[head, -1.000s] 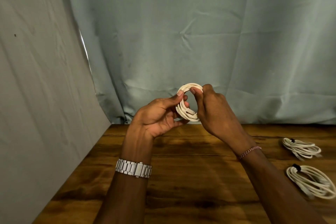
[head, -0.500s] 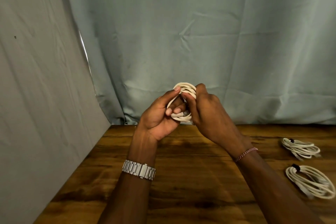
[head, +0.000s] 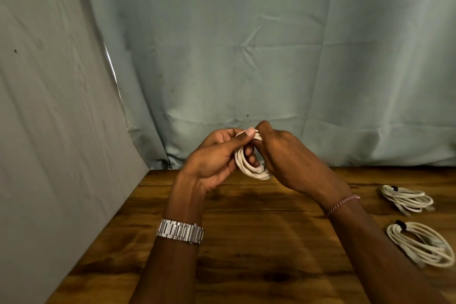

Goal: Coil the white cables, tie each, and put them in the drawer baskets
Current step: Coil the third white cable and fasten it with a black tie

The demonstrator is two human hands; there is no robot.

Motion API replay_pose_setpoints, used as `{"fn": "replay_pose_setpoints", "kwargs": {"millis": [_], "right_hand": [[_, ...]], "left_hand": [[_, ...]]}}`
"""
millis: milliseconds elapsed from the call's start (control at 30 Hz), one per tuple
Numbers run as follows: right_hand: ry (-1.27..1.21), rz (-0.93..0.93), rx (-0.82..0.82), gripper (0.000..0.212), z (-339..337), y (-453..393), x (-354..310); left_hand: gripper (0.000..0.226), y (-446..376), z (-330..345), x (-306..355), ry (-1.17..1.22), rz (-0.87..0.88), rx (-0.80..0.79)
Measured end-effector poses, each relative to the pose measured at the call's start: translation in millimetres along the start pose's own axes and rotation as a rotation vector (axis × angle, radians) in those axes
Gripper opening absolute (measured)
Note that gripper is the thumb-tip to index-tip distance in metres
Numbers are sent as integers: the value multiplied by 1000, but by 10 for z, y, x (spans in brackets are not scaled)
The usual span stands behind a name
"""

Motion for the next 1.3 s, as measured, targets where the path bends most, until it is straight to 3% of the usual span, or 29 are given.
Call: {"fn": "replay_pose_setpoints", "kwargs": {"millis": [200,433,533,633,700,833,1000,1100,1200,1300], "right_hand": [[-225,-1,9,21,-27,-1,64],[-465,40,-46,39,-209,64,183],[-411,4,-15,41,-222,50,131],[-541,80,-26,49,-218,54,148],[-636,146,-54,49,-213,65,195],[-568,125,-62,42,-254,74,166],[-567,207,131,32,-357,83,302],[-822,302,144,28,-290,86,275],[-1010,340,50,40,-198,81,154],[-760,206,77,31,-230,58,106]], "left_hand": [[19,-44,55,-16,87,14,5],[18,-109,-37,-21,55,38,249],[19,-100,-64,-33,90,39,283],[18,-88,-86,-18,126,50,299],[17,-81,-103,-5,124,46,318],[22,-79,-67,-10,120,4,333],[24,-50,-19,23,79,-10,338],[28,-56,-42,17,87,-6,382],[23,-57,-72,6,70,-7,446],[25,-55,-78,10,6,11,475]]}}
Point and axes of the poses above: each hand's wrist, its own y-axis away from the middle knuckle, its own z-axis out of the palm, x = y × z, the point moved 6 cm from there along -y, towards the middle knuckle, and after that the axes turned 14 degrees about -y, right-handed, at the moved point
